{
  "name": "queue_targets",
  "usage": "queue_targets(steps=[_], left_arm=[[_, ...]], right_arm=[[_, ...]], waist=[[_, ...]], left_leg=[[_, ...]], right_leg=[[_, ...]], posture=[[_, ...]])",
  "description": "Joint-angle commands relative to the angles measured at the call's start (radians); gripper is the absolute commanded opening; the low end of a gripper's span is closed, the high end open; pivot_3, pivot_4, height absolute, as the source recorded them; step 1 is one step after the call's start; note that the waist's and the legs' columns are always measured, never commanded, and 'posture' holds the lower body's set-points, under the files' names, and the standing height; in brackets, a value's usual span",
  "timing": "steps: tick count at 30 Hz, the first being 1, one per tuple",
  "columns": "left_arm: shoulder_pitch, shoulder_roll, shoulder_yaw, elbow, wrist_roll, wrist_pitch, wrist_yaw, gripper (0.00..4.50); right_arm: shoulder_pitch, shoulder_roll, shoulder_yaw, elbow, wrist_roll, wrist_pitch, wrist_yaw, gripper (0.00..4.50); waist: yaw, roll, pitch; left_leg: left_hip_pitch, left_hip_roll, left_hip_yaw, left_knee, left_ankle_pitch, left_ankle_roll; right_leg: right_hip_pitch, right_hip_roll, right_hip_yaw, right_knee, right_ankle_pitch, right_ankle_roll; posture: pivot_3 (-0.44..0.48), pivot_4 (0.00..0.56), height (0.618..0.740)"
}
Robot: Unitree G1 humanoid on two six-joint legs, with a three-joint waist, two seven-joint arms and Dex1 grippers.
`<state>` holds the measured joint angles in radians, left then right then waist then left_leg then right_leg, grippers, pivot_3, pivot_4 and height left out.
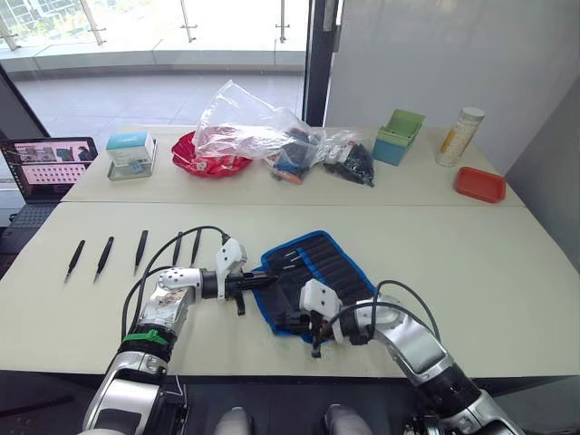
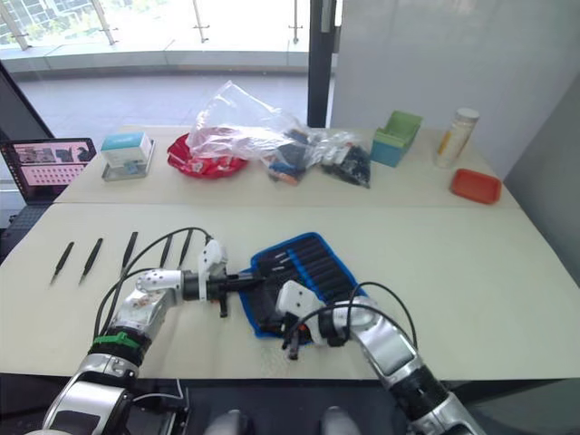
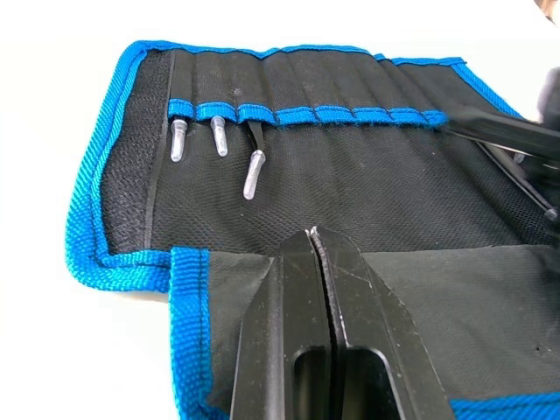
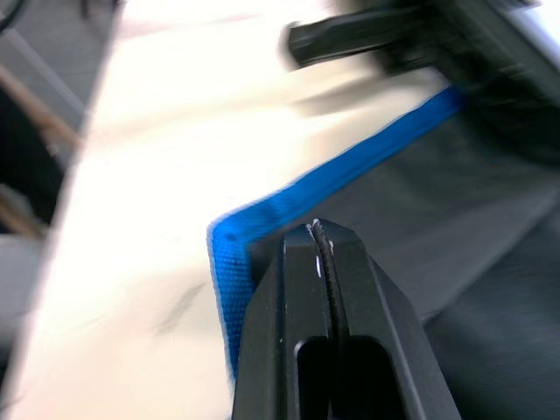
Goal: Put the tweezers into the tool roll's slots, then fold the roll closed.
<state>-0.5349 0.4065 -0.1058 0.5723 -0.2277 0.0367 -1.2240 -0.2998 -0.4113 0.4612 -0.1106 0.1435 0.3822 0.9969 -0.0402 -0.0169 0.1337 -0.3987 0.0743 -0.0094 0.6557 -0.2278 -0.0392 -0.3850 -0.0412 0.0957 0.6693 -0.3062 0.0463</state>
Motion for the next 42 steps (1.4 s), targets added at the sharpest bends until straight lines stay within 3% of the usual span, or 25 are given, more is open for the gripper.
queue_targets(steps=[1, 14, 20, 28, 34, 37, 42], left_arm=[[0.041, 0.007, -0.027, 0.023, 0.034, 0.013, -0.001, 0.01], [0.037, 0.019, -0.003, 0.008, 0.02, 0.03, 0.017, 0.01], [0.048, 0.055, 0.069, -0.132, -0.085, 0.145, -0.004, 0.01], [0.186, 0.204, 0.258, -0.472, -0.226, 0.332, 0.078, 0.01], [0.342, 0.294, 0.425, -0.49, -0.255, 0.338, 0.15, 1.8], [0.51, 0.373, 0.635, -0.476, -0.252, 0.324, 0.203, 2.83], [0.658, 0.386, 0.762, -0.532, -0.281, 0.328, 0.238, 4.47]], right_arm=[[0.059, -0.054, 0.061, 0.01, 0.004, 0.093, 0.058, 0.0], [0.016, -0.068, 0.061, -0.025, -0.072, -0.089, 0.031, 0.0], [-0.028, -0.02, -0.113, -0.12, 0.061, -0.076, -0.017, 0.0], [-0.026, -0.053, -0.404, -0.284, 0.299, 0.214, -0.146, 0.0], [0.062, -0.11, -0.54, -0.262, 0.293, 0.19, -0.222, 1.84], [0.199, -0.152, -0.711, -0.16, 0.261, 0.092, -0.257, 2.9], [0.315, -0.155, -0.816, -0.114, 0.284, 0.009, -0.259, 4.5]], waist=[[0.001, 0.0, 0.0], [0.004, -0.001, -0.001], [-0.004, -0.003, 0.002], [0.01, -0.006, 0.007], [0.018, -0.007, 0.008], [0.019, -0.01, 0.01], [0.024, -0.011, 0.014]], left_leg=[[0.0, 0.0, 0.0, 0.0, 0.0, 0.0], [0.0, 0.0, 0.0, -0.005, 0.0, 0.0], [-0.003, -0.001, 0.0, -0.005, 0.0, 0.0], [-0.008, 0.0, -0.003, -0.005, 0.0, 0.0], [-0.007, -0.001, -0.002, -0.009, 0.0, 0.0], [-0.007, -0.001, -0.002, -0.009, 0.0, 0.0], [-0.007, -0.001, 0.0, -0.012, 0.0, -0.001]], right_leg=[[0.0, 0.0, 0.0, -0.001, 0.0, 0.0], [0.001, 0.0, 0.0, -0.006, 0.0, 0.0], [-0.003, 0.0, 0.001, -0.005, 0.0, 0.0], [-0.005, -0.001, 0.0, -0.006, 0.0, 0.0], [-0.006, -0.002, 0.0, -0.007, 0.0, 0.0], [-0.006, -0.002, 0.0, -0.007, 0.0, -0.001], [-0.006, -0.003, 0.001, -0.01, -0.001, -0.001]], posture=[[0.0, 0.15, 0.723], [0.0, 0.15, 0.723], [0.0, 0.15, 0.723], [0.0, 0.15, 0.723], [0.0, 0.15, 0.723], [0.0, 0.15, 0.723], [0.0, 0.15, 0.723]])
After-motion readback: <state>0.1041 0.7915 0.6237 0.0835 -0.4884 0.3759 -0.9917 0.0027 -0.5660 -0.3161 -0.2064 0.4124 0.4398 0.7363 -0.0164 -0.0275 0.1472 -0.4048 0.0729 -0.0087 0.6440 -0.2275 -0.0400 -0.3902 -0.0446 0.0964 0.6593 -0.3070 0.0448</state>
